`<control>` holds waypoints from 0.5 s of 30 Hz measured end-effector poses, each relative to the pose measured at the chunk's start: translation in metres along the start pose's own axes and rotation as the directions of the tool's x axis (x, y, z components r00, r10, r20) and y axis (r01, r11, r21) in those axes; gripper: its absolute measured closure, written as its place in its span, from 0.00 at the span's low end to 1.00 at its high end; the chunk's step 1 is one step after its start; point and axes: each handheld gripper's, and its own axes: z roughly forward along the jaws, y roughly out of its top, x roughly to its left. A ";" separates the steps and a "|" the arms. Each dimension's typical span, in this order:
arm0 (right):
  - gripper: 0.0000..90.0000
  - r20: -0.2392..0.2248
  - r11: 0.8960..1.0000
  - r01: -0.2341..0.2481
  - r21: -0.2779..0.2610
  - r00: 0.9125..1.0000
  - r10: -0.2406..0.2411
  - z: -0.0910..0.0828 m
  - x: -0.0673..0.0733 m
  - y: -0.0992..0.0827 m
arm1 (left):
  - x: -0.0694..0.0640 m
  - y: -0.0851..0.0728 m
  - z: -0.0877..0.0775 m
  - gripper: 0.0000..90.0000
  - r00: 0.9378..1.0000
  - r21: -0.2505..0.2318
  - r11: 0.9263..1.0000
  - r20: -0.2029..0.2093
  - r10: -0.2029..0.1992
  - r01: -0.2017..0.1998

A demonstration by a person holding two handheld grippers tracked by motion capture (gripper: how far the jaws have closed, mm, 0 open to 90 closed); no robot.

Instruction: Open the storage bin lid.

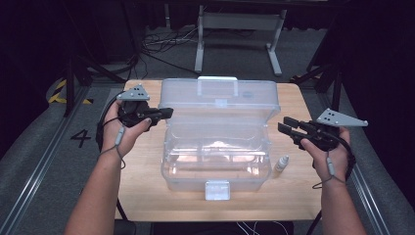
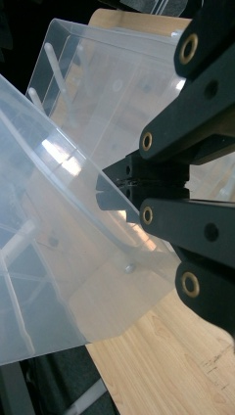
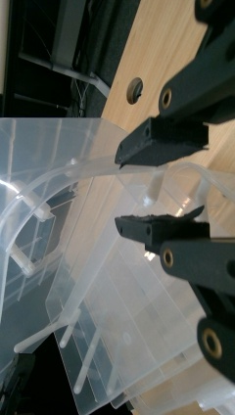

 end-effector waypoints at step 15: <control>0.56 0.091 0.998 0.058 -0.012 0.994 -0.056 0.021 0.004 0.020 | 0.003 0.001 0.003 0.99 1.000 -0.021 1.000 -0.015 -0.009 0.008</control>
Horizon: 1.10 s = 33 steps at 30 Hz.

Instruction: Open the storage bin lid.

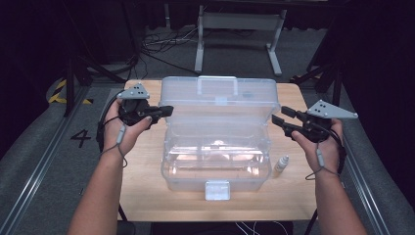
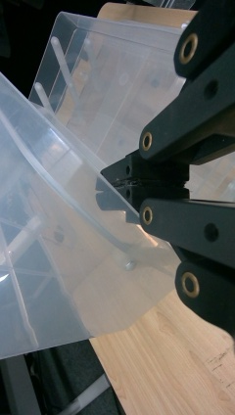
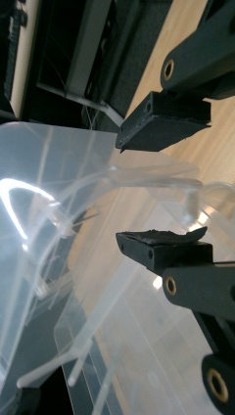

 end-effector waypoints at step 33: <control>0.58 0.180 0.999 0.025 -0.037 0.984 -0.018 0.041 0.004 0.019 | 0.007 0.003 0.005 0.99 1.000 0.030 1.000 -0.015 0.000 0.000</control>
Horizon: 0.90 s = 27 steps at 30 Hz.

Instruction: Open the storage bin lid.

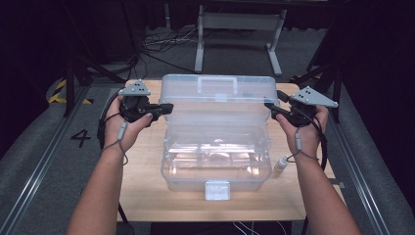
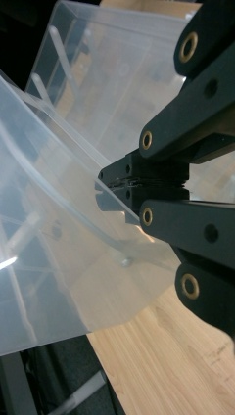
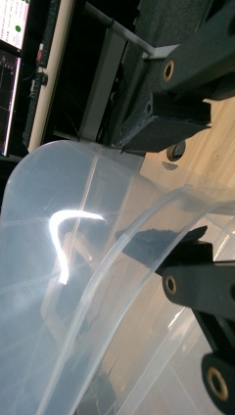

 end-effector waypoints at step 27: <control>0.82 0.039 1.000 -0.028 0.012 0.999 0.028 0.004 -0.007 0.009 | 0.000 -0.021 -0.027 0.93 1.000 -0.038 0.999 -0.023 -0.021 0.020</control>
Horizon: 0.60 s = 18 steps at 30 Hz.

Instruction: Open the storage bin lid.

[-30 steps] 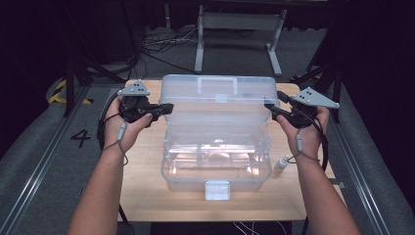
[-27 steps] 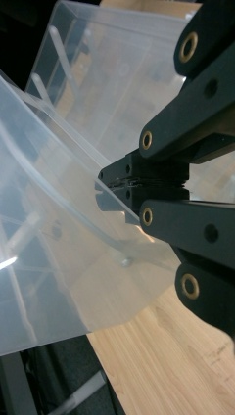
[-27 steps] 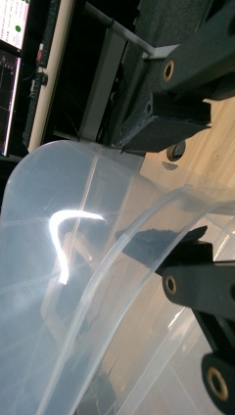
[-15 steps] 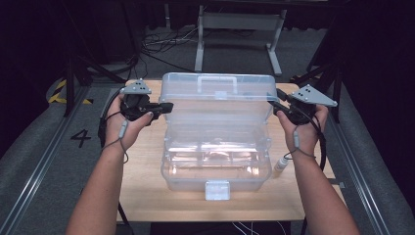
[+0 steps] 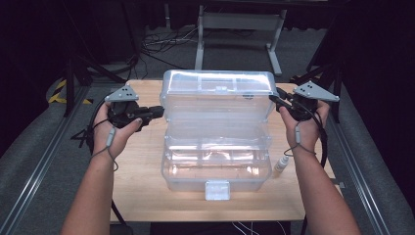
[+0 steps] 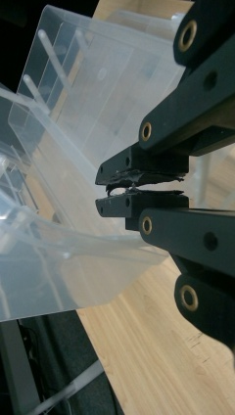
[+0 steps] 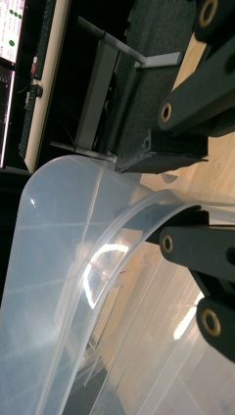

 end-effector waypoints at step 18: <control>0.82 -0.022 0.999 -0.027 0.035 0.999 0.028 0.007 -0.008 0.006 | -0.011 -0.050 -0.009 0.89 0.998 0.031 0.999 0.062 0.006 -0.008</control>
